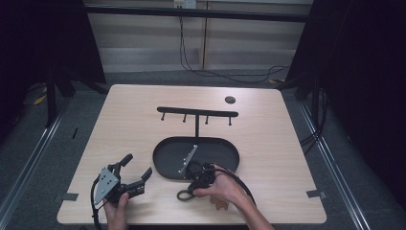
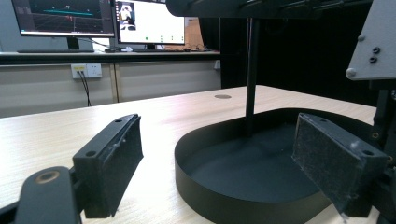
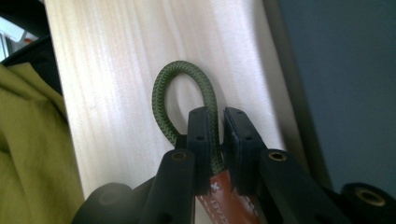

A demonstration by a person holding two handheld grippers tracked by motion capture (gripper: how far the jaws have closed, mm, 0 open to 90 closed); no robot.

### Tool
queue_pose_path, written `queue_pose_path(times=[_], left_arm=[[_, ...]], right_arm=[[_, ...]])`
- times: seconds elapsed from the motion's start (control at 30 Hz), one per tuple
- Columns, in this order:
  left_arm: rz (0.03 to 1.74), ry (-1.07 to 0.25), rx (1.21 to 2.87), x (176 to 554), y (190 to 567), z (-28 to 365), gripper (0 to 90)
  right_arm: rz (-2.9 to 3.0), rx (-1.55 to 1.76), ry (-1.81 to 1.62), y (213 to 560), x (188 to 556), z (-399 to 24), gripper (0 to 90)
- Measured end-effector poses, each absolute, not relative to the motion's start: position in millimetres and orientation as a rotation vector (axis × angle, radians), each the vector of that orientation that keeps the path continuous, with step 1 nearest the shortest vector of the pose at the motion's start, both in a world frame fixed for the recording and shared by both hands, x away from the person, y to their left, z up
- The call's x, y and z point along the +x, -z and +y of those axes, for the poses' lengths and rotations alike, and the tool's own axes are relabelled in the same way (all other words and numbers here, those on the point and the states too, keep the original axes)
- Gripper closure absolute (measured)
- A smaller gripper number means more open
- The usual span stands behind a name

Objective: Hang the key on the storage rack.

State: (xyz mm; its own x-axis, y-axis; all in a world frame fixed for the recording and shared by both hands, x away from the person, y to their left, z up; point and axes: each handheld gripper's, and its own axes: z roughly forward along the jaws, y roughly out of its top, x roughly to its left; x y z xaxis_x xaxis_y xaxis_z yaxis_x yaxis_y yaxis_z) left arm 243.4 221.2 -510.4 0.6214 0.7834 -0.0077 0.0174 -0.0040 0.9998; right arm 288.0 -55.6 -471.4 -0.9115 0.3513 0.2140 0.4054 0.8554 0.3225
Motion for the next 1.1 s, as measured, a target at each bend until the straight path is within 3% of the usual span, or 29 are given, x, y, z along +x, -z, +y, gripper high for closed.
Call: queue_pose_path(times=[0.03, 0.5, 1.1], left_arm=[[0.715, -0.693, 1.466, 243, 510, 221, 15.7], [0.715, -0.692, 1.465, 243, 510, 221, 15.6], [0.715, -0.692, 1.467, 243, 510, 221, 15.6]], right_arm=[[-2.899, -0.578, 0.546, 472, 286, -54, 84.3], [-2.903, -0.578, 0.42, 469, 292, -47, 85.7], [-2.926, -0.598, 0.261, 432, 300, -49, 85.7]])
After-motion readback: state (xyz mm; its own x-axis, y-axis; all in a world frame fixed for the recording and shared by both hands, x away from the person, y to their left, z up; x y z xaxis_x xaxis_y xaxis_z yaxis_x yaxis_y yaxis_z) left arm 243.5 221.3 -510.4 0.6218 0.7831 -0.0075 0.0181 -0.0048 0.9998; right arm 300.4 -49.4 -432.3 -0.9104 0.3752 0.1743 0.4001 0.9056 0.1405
